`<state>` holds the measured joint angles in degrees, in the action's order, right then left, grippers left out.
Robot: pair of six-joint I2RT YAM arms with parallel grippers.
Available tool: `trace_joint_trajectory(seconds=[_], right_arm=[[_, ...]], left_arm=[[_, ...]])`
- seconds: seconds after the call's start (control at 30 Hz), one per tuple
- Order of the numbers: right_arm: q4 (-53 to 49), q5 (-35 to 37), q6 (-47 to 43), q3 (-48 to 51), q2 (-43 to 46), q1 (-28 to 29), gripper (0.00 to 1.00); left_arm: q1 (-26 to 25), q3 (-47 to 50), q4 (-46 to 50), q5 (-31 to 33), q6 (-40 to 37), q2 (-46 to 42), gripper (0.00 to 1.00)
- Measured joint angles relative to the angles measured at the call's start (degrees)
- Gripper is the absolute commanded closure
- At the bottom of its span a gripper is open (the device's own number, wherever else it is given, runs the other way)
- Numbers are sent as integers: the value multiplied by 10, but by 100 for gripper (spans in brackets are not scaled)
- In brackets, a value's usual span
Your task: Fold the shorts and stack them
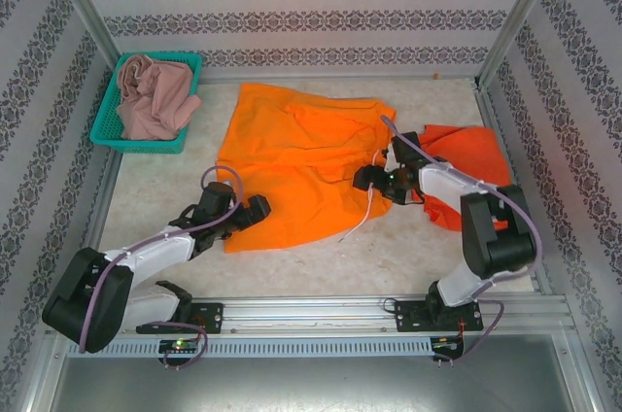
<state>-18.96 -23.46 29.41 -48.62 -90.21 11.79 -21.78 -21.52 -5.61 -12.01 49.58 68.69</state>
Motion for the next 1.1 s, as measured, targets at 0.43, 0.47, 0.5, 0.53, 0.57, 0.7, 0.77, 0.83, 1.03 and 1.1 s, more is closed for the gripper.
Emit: trace_joint_trajectory(seconds=[0.43,0.47,0.5,0.53,0.57,0.7,0.77,0.83,1.03,1.1], right_arm=[[-39,-13,6,-185,0,-1,13],[-36,-13,3,-220,-30,-4,13],[-33,-14,2,-250,-60,-8,14],[-30,-16,2,-272,-87,-13,14],[-28,-17,2,-292,-116,-18,14],[-31,-24,3,-361,-234,-45,15],[-34,-26,4,-388,-280,-56,16],[-40,-27,7,-415,-319,-66,16],[-48,-39,50,-480,-374,-90,16],[-44,-41,68,-482,-377,-95,16]], left_arm=[[53,23,59,-15,-13,-95,0],[53,23,64,-15,-13,-105,0],[53,23,69,-15,-13,-115,0],[53,23,70,-15,-13,-119,0],[53,23,72,-15,-13,-121,0],[53,25,78,-15,-12,-116,0],[53,30,78,-15,-12,-110,0],[53,36,81,-14,-11,-106,0],[53,39,90,-10,-11,-114,0],[53,38,119,-2,-11,-137,0]])
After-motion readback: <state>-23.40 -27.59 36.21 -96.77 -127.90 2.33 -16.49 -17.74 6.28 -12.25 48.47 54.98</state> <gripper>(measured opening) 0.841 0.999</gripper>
